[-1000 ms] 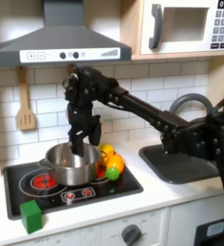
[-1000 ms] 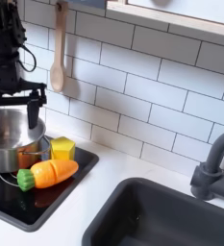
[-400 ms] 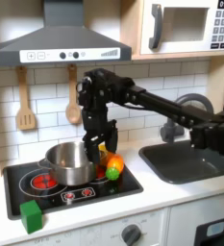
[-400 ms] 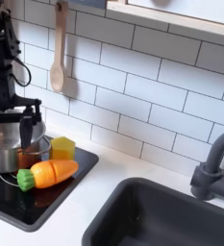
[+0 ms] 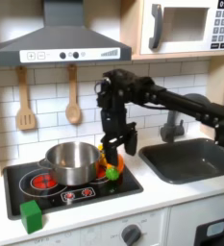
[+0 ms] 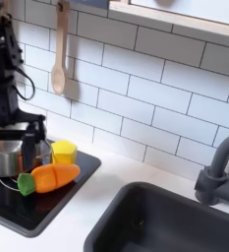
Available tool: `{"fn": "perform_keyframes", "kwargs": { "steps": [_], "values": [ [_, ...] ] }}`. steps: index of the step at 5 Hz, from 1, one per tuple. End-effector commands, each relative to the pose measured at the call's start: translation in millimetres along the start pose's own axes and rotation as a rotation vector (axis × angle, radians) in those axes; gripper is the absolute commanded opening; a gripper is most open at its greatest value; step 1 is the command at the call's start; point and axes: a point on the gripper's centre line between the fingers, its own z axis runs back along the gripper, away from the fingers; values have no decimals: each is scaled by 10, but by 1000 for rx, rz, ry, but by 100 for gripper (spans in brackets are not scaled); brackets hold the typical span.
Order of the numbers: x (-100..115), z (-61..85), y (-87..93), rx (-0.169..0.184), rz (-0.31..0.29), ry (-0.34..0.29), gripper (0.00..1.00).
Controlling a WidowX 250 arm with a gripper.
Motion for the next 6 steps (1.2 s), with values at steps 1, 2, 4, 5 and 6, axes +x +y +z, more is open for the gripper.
{"fn": "perform_keyframes", "kwargs": {
  "steps": [1,2,4,5,6],
  "values": [
    [-296,-84,-61,13,-52,40,100],
    [-387,-104,-82,26,-77,56,100],
    [-493,-115,-28,-43,-109,-15,100],
    [-525,-83,-67,-31,-119,-13,100],
    [-524,-61,-51,-33,-117,-25,100]
  ]
}}
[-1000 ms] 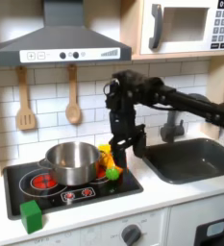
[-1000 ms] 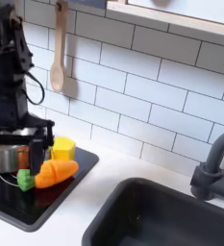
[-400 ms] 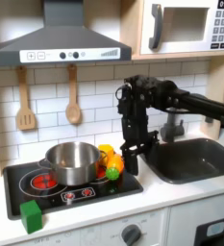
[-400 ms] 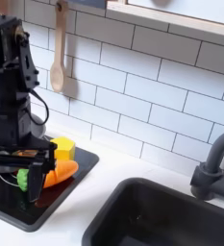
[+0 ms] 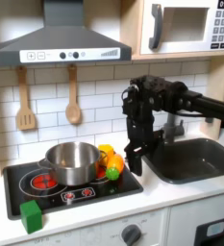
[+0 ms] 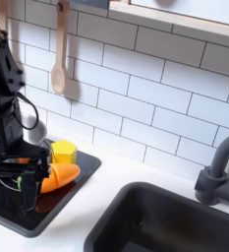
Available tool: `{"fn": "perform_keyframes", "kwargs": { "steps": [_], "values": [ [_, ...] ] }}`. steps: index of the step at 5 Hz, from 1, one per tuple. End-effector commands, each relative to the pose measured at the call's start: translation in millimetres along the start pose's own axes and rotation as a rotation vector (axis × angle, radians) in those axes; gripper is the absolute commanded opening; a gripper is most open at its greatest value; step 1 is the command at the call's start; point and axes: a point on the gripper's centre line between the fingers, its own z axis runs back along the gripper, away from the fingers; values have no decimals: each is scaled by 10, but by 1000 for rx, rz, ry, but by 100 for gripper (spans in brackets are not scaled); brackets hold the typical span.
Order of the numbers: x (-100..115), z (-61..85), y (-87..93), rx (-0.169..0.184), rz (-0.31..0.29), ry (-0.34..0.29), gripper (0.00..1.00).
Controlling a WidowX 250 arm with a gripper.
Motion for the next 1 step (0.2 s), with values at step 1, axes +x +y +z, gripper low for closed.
{"fn": "perform_keyframes", "kwargs": {
  "steps": [1],
  "values": [
    [0,0,0,0,0,0,100]
  ]
}}
